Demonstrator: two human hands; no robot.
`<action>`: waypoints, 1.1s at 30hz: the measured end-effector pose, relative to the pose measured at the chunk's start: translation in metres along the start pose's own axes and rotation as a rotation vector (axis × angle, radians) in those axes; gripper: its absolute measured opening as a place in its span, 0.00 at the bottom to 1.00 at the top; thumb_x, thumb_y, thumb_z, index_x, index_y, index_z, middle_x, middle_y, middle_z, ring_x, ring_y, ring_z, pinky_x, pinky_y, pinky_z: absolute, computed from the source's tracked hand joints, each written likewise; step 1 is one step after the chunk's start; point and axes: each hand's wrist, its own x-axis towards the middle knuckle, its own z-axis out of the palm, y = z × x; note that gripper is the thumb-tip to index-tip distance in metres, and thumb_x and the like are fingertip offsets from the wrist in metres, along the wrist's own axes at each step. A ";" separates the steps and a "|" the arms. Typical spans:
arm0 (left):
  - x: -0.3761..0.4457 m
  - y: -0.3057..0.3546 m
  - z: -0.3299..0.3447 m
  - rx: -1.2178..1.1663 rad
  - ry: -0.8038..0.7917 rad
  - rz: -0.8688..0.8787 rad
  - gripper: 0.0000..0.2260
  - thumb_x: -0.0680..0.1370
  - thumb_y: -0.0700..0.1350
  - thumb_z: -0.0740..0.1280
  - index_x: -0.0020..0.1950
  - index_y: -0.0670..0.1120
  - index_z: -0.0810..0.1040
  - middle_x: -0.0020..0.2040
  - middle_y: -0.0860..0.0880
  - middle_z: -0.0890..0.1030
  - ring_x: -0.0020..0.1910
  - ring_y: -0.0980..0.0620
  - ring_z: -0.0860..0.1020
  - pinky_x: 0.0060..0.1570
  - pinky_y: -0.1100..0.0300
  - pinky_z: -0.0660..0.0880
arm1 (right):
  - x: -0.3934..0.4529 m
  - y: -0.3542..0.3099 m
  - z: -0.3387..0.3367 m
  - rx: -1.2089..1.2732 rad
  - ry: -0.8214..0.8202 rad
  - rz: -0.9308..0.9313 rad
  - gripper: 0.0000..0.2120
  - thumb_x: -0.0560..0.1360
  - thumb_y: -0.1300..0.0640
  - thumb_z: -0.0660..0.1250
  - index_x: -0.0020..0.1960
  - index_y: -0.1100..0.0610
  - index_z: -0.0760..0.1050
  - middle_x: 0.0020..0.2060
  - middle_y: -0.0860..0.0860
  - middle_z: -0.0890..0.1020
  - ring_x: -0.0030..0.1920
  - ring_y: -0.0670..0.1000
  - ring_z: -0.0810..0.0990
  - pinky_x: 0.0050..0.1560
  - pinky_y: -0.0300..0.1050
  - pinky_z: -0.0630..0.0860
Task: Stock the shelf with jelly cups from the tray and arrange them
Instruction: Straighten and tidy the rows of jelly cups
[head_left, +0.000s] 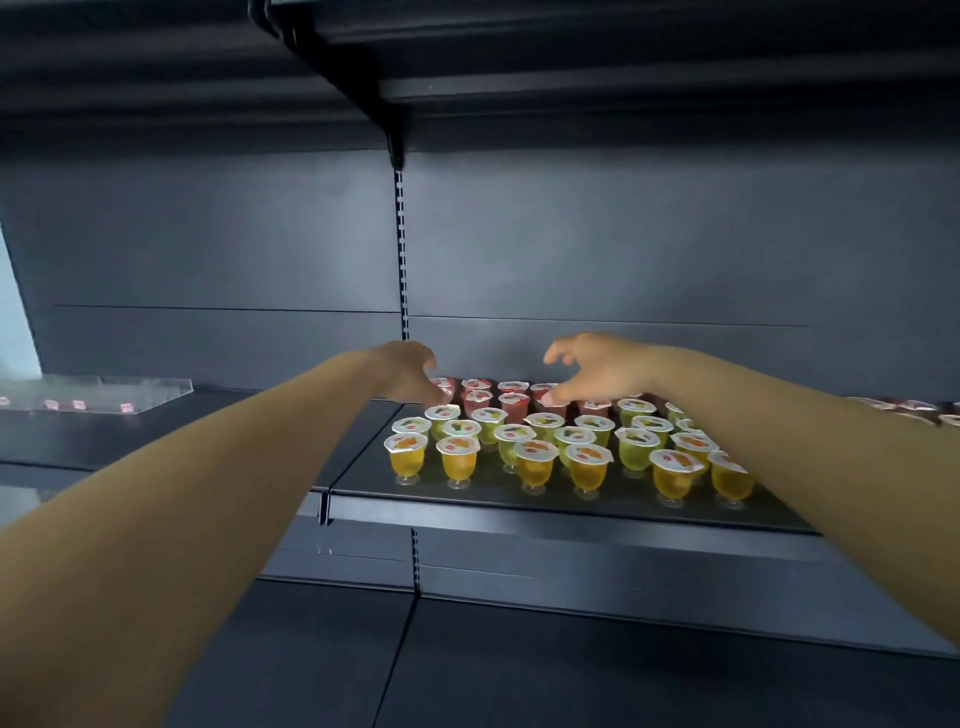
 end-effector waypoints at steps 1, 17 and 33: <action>0.011 -0.006 0.004 -0.021 -0.005 0.008 0.28 0.77 0.56 0.65 0.73 0.47 0.64 0.72 0.47 0.66 0.69 0.46 0.66 0.65 0.53 0.65 | 0.013 -0.002 0.006 0.025 0.000 0.003 0.28 0.76 0.46 0.67 0.72 0.52 0.64 0.71 0.52 0.68 0.69 0.55 0.68 0.65 0.49 0.68; 0.193 -0.081 0.067 -0.425 -0.312 0.215 0.26 0.72 0.52 0.72 0.69 0.51 0.71 0.69 0.53 0.72 0.67 0.54 0.69 0.69 0.57 0.60 | 0.184 0.032 0.093 0.376 -0.211 0.033 0.30 0.72 0.52 0.73 0.71 0.48 0.67 0.69 0.46 0.71 0.67 0.47 0.71 0.66 0.45 0.69; 0.219 -0.087 0.100 -0.630 -0.415 0.372 0.15 0.73 0.45 0.72 0.59 0.52 0.79 0.59 0.54 0.79 0.58 0.57 0.76 0.59 0.62 0.73 | 0.205 0.028 0.109 0.393 -0.295 0.049 0.26 0.72 0.58 0.73 0.68 0.53 0.72 0.65 0.46 0.76 0.64 0.46 0.75 0.65 0.45 0.73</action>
